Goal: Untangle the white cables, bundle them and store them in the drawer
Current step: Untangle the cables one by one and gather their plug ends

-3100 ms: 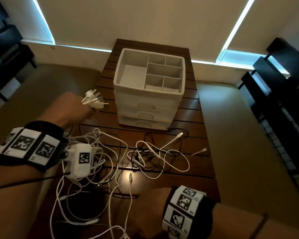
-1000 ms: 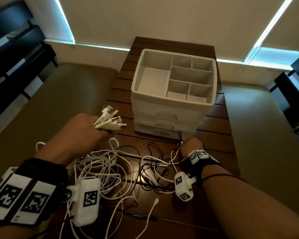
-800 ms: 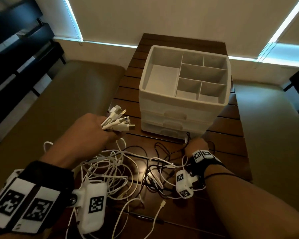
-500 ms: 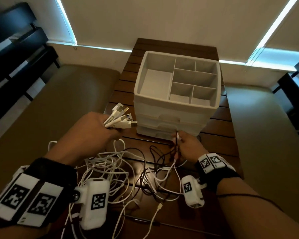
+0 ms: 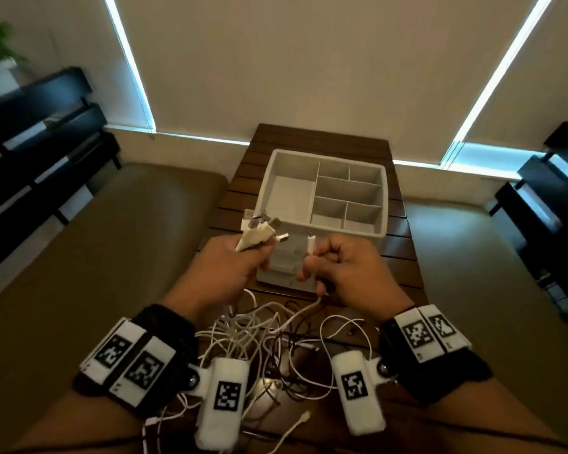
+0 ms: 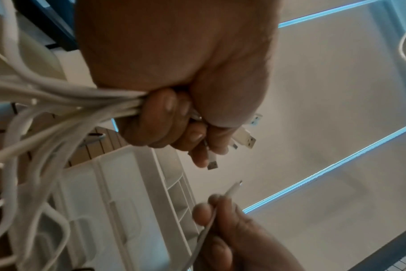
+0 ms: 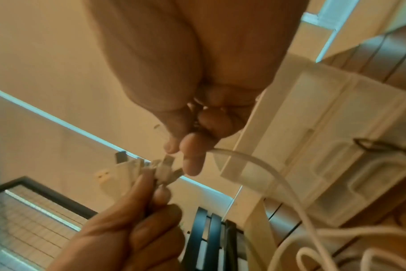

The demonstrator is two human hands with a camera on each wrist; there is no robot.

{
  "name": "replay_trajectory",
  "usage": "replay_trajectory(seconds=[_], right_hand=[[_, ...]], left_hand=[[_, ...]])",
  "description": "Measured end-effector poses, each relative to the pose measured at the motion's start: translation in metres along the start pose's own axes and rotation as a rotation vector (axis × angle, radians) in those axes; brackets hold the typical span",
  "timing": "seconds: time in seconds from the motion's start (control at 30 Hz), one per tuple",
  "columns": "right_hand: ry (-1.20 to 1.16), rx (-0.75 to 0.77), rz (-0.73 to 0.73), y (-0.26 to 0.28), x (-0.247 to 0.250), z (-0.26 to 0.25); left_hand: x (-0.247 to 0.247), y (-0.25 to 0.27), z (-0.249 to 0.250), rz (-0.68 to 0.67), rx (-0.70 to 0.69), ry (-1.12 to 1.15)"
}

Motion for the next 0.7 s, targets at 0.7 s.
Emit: replay_trajectory(seconds=[0.7], right_hand=[[-0.172, 0.001, -0.083, 0.021, -0.051, 0.012]], left_hand=[[-0.024, 0.011, 0.002, 0.008, 0.028, 0.440]])
Point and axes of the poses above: each hand's wrist, its own y-axis away from the middle knuckle, its own x-axis out of the back of the hand, z = x × y, the point moved 1 cm from there along -y, towards the middle knuckle, and after that the axes turned 6 degrees about -y, right-handed, at the moved point
